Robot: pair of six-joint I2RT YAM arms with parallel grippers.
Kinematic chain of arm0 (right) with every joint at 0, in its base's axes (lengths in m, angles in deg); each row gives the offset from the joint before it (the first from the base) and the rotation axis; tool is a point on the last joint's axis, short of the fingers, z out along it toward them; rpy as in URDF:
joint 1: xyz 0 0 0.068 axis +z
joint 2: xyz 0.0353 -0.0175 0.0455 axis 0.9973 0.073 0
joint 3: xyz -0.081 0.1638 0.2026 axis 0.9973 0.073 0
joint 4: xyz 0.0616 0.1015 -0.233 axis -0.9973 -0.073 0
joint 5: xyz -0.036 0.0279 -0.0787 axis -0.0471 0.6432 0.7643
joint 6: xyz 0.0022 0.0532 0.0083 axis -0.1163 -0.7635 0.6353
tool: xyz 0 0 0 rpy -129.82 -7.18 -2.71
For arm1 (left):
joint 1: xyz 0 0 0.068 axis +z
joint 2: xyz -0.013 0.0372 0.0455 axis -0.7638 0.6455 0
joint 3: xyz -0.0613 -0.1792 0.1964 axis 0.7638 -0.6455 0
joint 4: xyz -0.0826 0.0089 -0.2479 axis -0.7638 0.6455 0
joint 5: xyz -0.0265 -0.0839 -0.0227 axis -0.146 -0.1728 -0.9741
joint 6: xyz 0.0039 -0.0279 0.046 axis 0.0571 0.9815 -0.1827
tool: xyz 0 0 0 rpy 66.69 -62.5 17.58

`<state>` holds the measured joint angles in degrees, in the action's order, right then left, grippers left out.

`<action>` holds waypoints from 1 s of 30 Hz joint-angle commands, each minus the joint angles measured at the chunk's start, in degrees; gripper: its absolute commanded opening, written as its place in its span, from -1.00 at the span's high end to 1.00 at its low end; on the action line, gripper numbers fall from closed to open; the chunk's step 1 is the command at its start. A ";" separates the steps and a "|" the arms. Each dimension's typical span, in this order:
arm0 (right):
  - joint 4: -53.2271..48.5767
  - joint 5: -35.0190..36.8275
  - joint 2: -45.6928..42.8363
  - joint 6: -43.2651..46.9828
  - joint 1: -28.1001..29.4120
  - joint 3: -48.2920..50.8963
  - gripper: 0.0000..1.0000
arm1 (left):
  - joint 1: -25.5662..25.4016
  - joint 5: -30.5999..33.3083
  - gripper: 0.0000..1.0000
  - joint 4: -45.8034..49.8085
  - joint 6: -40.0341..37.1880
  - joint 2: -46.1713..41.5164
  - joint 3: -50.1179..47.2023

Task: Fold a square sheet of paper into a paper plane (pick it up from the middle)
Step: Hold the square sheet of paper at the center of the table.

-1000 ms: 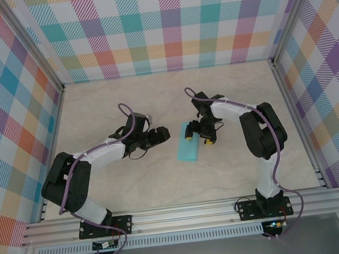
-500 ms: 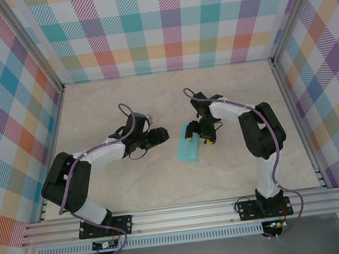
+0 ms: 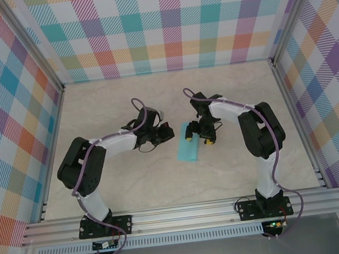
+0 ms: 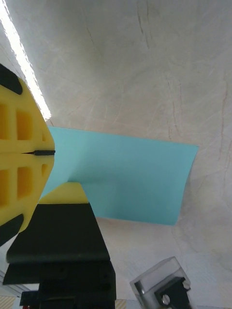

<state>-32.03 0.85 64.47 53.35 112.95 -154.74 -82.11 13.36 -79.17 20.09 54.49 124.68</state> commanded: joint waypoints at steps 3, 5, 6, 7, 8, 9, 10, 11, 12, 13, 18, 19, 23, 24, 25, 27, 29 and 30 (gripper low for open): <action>-2.21 7.08 4.58 0.50 -0.55 2.47 -0.57 | -2.02 -3.08 1.00 -1.97 2.02 3.91 3.93; -2.08 6.99 4.47 0.50 -0.56 2.69 -0.57 | -2.52 -3.45 1.00 -1.57 2.23 5.47 5.24; -1.92 6.93 4.50 0.50 -0.51 2.78 -0.57 | -2.65 -3.62 1.00 -1.45 2.22 6.05 5.64; -1.85 6.93 4.48 0.57 -0.51 2.87 -0.57 | -2.77 -3.88 1.00 -1.39 2.23 6.70 6.10; -1.81 6.94 4.51 0.50 -0.50 2.93 -0.57 | -2.88 -4.09 1.00 -1.31 2.28 7.32 6.54; -1.75 6.93 4.59 0.50 -0.52 3.03 -0.57 | -2.93 -4.28 1.00 -1.32 2.48 7.68 6.96; -1.72 6.85 4.59 0.50 -0.50 3.13 -0.57 | -2.93 -4.31 1.00 -1.26 2.63 8.31 7.21; -1.49 6.78 4.52 0.51 -0.56 3.22 -0.57 | -2.93 -4.08 1.00 -1.28 2.88 8.70 7.46; -1.46 6.75 4.63 0.51 -0.54 3.31 -0.57 | -2.91 -4.17 1.00 -1.40 3.02 9.07 7.57; -1.46 6.75 4.62 0.53 -0.57 3.29 -0.57 | -2.93 -4.36 1.00 -1.55 3.13 9.57 7.70; -1.43 6.66 4.66 0.72 -0.56 3.51 -0.57 | -3.23 -5.08 1.00 -1.21 3.29 11.56 8.49; -1.38 6.71 4.68 0.74 -0.53 3.48 -0.57 | -3.28 -5.07 1.00 -0.87 3.41 11.88 8.79; -1.30 6.60 4.68 0.79 -0.53 3.49 -0.57 | -3.46 -3.68 1.00 1.24 3.46 13.24 9.20; -1.33 6.60 4.64 0.77 -0.57 3.57 -0.57 | -3.46 -2.60 1.00 2.63 3.38 13.41 9.24; -1.32 6.58 4.68 0.81 -0.53 3.57 -0.57 | -3.46 -1.89 1.00 3.41 3.25 13.54 9.11; -1.03 6.44 4.47 0.77 -0.52 3.57 -0.57 | -3.38 -0.61 1.00 4.87 3.06 13.64 8.81; -0.94 6.10 4.33 0.89 -0.52 3.51 -0.57 | -3.46 -0.19 1.00 5.38 2.94 13.87 8.46; -0.88 5.87 4.16 1.06 -0.54 3.34 -0.58 | -3.46 -0.24 1.00 5.35 2.99 13.98 8.31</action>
<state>-31.88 0.87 64.49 53.37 112.99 -154.63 -84.89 10.98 -78.26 23.20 66.97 132.71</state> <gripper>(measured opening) 0.786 0.040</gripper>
